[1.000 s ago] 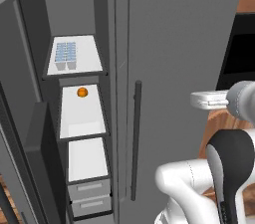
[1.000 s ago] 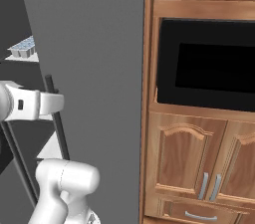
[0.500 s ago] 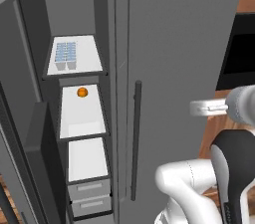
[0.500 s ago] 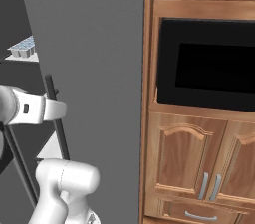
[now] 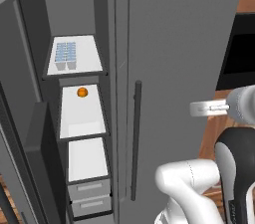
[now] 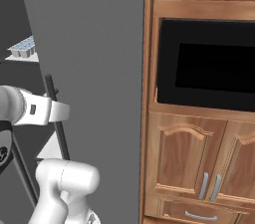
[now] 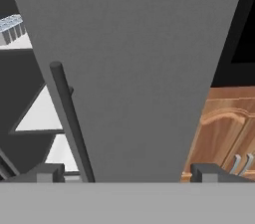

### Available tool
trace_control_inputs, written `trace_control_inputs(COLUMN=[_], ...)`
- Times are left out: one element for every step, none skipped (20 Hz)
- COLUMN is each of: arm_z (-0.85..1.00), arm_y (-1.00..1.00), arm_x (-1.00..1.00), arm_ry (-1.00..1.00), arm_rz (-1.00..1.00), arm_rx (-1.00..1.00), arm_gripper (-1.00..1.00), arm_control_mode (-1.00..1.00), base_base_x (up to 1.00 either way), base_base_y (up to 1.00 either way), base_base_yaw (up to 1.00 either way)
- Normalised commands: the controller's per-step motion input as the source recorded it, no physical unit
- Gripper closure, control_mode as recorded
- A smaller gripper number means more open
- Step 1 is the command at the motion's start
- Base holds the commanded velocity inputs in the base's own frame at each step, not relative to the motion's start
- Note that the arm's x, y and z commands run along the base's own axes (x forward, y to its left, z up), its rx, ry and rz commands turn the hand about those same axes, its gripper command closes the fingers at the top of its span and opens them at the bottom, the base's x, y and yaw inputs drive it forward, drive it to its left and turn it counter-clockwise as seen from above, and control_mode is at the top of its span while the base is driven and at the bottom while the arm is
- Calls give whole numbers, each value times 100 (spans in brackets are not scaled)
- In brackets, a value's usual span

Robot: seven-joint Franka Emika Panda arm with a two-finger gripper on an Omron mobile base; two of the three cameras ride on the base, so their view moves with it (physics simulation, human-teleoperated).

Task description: Open the freezer door, pick up the ice cube tray from the freezer, and place it on the dining counter.

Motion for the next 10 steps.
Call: trace_control_inputs(arm_z=[-7, -4, -1, 0, 0, 0, 0, 0, 0, 0], arm_y=[0, 1, 4, 10, 18, 19, 0, 0, 0, 0], arm_x=[0, 0, 0, 0, 0, 0, 0, 0, 0, 0], arm_ry=[0, 0, 0, 0, 0, 0, 0, 0, 0, 0], arm_rz=[0, 0, 0, 0, 0, 0, 0, 0, 0, 0], arm_rx=[1, 0, 0, 0, 0, 0, 0, 0, 0, 0], arm_gripper=[-100, -100, -100, -100, -100, -100, -100, -100, -100, -100], arm_control_mode=[-100, -100, -100, -100, -100, -100, 100, 100, 100, 100], base_base_x=[0, 0, 0, 0, 0, 0, -4, -10, -14, -26], base_base_y=[0, 0, 0, 0, 0, 0, 24, 34, 45, 71], base_base_yaw=[0, 0, 0, 0, 0, 0, 0, 0, 0, 0])
